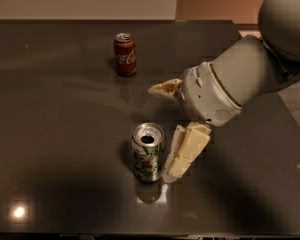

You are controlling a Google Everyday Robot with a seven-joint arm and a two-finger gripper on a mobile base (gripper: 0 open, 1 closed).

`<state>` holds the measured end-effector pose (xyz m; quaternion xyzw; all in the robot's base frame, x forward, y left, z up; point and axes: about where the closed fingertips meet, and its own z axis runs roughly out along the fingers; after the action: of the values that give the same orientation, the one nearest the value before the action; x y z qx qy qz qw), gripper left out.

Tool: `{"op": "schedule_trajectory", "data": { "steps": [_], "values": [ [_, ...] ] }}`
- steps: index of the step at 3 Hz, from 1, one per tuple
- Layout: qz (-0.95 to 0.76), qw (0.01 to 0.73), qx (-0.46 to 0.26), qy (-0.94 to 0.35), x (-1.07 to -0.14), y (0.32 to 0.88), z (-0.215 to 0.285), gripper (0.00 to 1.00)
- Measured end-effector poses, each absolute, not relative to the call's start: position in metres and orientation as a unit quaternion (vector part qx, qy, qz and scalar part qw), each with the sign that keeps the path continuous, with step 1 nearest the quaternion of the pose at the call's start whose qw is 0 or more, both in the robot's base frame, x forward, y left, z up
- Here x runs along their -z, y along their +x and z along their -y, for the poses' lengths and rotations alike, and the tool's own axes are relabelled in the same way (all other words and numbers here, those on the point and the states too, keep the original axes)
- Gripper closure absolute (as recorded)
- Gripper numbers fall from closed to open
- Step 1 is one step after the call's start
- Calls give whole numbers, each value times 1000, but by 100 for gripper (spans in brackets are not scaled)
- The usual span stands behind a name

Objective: Knock 7up can over

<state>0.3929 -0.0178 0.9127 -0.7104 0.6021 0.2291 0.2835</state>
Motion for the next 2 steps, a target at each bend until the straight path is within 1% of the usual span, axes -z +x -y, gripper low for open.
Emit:
{"op": "schedule_trajectory", "data": {
  "steps": [1,2],
  "values": [
    [-588,284,-247,-715,-898,385,3,0],
    [-581,284,-259,-717,-890,381,-3,18]
  ]
}}
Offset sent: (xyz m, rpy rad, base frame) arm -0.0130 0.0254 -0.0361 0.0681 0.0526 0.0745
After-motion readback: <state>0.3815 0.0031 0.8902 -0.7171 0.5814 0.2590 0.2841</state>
